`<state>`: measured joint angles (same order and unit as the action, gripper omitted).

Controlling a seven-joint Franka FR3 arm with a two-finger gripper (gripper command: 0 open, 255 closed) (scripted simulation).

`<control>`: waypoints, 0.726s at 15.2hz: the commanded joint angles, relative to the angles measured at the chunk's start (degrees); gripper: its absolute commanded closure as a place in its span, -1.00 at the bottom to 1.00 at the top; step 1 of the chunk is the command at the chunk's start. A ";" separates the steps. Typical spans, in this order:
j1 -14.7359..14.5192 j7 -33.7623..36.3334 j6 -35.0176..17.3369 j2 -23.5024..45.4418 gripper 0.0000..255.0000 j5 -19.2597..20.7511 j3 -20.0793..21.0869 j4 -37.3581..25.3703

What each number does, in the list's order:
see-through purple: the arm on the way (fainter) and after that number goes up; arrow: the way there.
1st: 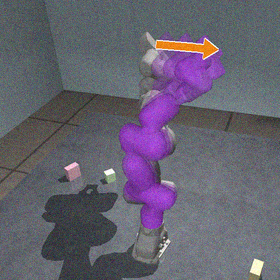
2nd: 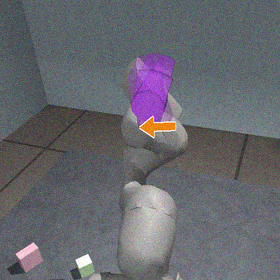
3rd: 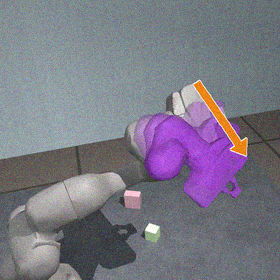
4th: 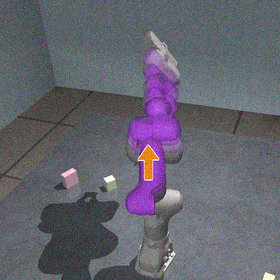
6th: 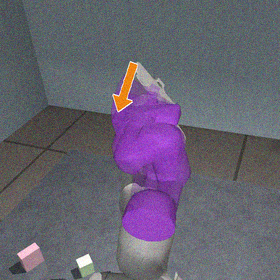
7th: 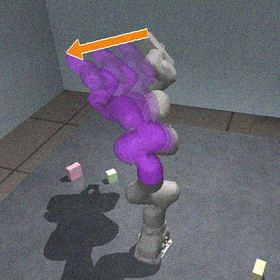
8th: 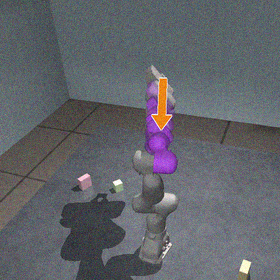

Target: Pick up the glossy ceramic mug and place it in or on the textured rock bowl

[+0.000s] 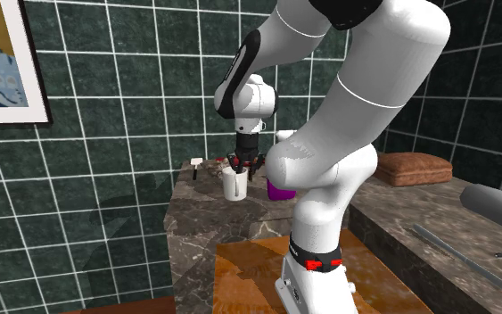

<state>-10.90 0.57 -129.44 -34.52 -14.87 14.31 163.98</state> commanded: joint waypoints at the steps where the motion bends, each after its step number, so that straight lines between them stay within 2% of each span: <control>1: 0.00 0.00 0.00 0.00 1.00 0.00 0.00 0.00; 8: 0.00 0.00 -0.01 0.00 1.00 0.00 0.00 0.00; 11: 0.12 0.22 3.17 -1.86 1.00 0.45 -0.39 -1.32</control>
<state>-10.88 0.88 -127.17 -35.77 -14.60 14.15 162.91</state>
